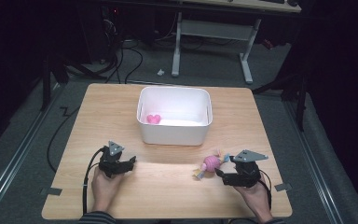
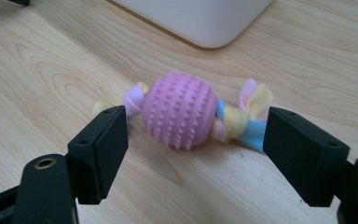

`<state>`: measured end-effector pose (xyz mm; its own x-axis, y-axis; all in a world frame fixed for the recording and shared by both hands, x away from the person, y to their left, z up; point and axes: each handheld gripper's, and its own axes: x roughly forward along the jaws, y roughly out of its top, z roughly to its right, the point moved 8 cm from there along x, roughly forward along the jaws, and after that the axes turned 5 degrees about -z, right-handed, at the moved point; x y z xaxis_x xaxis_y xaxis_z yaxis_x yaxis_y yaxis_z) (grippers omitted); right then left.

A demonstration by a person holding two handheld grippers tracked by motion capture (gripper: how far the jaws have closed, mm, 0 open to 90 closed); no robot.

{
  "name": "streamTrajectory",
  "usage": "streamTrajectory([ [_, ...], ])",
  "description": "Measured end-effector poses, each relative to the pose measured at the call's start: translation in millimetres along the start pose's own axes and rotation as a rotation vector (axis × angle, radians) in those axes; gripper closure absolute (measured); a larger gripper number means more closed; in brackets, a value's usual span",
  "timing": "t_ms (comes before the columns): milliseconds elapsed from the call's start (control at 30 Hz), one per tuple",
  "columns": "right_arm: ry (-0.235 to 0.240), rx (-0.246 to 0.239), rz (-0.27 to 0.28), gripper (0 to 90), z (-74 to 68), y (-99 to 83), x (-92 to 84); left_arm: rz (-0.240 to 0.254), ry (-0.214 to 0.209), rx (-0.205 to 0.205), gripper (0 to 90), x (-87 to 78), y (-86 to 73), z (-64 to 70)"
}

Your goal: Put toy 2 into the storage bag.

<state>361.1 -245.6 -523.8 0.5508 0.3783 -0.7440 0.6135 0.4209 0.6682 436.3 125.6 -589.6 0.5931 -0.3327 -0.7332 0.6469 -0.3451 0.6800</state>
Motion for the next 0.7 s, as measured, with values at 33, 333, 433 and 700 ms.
streamTrajectory([
  [33, 0.004, -0.008, -0.006, 21.4, -1.1, 2.0, 1.8, 0.000, 0.000, 0.000, 28.4, 0.0, 0.0, 0.0],
  [333, 0.024, -0.049, -0.057, 19.4, -7.3, 12.5, 20.0, 0.000, 0.000, 0.000, 28.3, 0.0, 0.0, 0.0],
  [433, 0.022, -0.067, -0.080, 18.9, -8.9, 14.8, 27.9, 0.001, 0.000, -0.001, 28.3, 0.1, 0.1, 0.0],
  [700, 0.041, -0.070, -0.131, 17.4, -8.9, 14.2, 44.9, 0.001, 0.001, -0.001, 28.4, 0.1, 0.1, 0.1],
])
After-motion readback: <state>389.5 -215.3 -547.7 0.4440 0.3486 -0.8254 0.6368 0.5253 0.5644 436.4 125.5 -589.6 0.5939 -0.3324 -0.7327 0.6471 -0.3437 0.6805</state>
